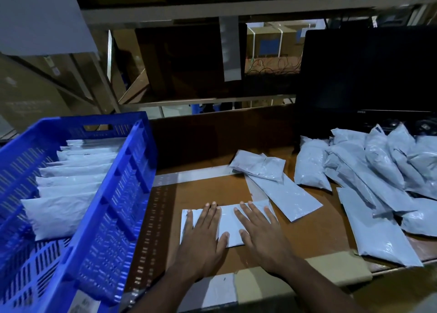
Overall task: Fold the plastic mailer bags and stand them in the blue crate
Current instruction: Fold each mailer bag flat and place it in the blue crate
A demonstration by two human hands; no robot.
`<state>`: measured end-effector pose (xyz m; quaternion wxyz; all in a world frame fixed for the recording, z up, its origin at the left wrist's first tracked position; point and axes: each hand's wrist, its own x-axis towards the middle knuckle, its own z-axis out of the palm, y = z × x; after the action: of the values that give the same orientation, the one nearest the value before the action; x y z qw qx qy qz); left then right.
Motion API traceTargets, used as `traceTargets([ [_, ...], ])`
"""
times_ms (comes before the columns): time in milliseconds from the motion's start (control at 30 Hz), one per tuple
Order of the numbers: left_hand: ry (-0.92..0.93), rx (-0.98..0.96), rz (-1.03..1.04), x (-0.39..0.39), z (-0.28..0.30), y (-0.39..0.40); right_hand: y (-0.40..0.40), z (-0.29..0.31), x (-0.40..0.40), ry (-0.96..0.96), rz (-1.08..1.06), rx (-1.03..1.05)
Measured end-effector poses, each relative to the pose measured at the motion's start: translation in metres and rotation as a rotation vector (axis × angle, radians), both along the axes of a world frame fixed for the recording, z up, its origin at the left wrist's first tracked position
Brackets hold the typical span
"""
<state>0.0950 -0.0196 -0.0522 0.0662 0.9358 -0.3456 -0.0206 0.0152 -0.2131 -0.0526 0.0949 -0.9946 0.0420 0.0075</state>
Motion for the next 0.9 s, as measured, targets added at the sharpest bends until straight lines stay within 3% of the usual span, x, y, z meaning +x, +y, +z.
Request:
traceTargets([
  [233, 0.035, -0.055, 0.113, -0.003, 0.006, 0.015, -0.009, 0.01, -0.019, -0.008, -0.109, 0.086],
  [400, 0.125, -0.163, 0.146, 0.002, 0.013, 0.015, -0.011, 0.021, -0.013, 0.001, -0.247, 0.405],
  [567, 0.133, -0.247, -0.05, -0.002, 0.023, -0.002, -0.002, 0.031, 0.001, -0.098, -0.105, 0.101],
  [700, 0.095, -0.069, -0.169, -0.008, 0.003, -0.006, 0.009, 0.008, -0.003, 0.008, 0.025, 0.039],
  [900, 0.062, -0.03, -0.17, -0.008, 0.0, -0.007, 0.01, 0.001, -0.004, 0.075, -0.041, -0.01],
])
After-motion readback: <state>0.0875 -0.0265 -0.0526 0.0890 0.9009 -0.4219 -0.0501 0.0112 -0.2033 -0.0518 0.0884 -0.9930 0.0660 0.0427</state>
